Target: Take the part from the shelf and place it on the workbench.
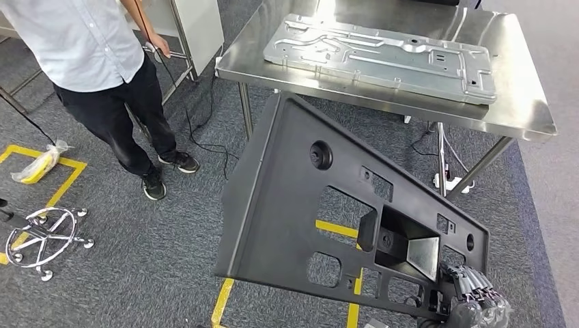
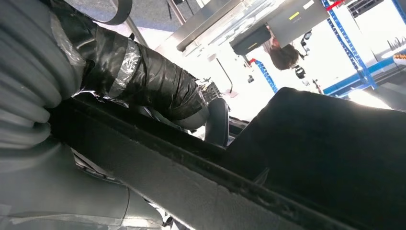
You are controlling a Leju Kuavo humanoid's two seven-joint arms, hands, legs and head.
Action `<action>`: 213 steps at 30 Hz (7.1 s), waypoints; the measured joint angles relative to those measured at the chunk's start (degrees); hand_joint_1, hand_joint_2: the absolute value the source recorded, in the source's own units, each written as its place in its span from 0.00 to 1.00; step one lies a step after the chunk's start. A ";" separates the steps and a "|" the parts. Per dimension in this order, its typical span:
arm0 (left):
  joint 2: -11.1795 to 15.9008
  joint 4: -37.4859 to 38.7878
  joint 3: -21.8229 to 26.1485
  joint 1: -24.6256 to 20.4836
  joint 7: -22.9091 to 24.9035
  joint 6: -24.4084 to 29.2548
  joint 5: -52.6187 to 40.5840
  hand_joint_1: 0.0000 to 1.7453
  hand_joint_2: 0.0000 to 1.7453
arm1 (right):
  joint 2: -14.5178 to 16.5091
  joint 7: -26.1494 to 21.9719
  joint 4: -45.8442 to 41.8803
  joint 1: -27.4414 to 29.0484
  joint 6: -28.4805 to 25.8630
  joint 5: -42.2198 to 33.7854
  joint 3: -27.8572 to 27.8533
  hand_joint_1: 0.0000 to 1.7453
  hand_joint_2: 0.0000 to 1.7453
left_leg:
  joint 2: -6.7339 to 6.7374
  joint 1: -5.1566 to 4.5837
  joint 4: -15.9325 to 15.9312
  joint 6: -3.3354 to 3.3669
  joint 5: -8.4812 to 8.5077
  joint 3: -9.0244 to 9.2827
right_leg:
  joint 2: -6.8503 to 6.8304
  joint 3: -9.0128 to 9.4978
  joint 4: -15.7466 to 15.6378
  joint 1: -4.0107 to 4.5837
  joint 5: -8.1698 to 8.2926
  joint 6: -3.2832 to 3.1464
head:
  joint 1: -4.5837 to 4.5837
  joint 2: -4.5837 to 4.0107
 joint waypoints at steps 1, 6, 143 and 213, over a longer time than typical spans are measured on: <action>0.00 0.00 0.00 -0.02 -0.01 -0.01 -0.01 0.00 1.00 | 0.00 0.02 -0.01 -0.01 0.00 -0.01 0.00 1.00 1.00 | 0.03 0.18 -0.44 0.29 0.11 0.34 | -0.05 -0.49 1.18 -0.04 -0.75 0.30 | 0.03 0.00; -0.03 0.00 0.00 -0.02 0.00 -0.09 -0.09 0.00 1.00 | -0.03 0.13 0.11 0.20 0.00 -0.05 -0.04 1.00 1.00 | 0.17 0.35 -0.92 0.86 -0.52 1.41 | -0.16 -8.53 14.73 -0.86 -4.94 1.50 | 0.11 0.00; -0.25 0.00 0.00 -0.89 1.04 -1.81 -9.14 0.00 1.00 | -7.95 12.69 1.23 -15.20 0.02 10.14 0.79 1.00 1.00 | -0.60 -0.03 13.13 -2.36 -8.56 -3.09 | -0.36 -2.56 0.41 -0.95 2.33 -1.96 | -0.54 0.00; -1.02 0.00 0.00 -3.83 8.33 -1.04 -19.14 0.00 0.00 | -28.59 46.28 36.69 -54.45 14.34 32.07 14.66 0.98 1.00 | -0.68 -0.71 0.79 -0.60 2.71 -3.00 | -0.33 -3.50 0.52 -0.66 3.05 -0.25 | -0.71 0.00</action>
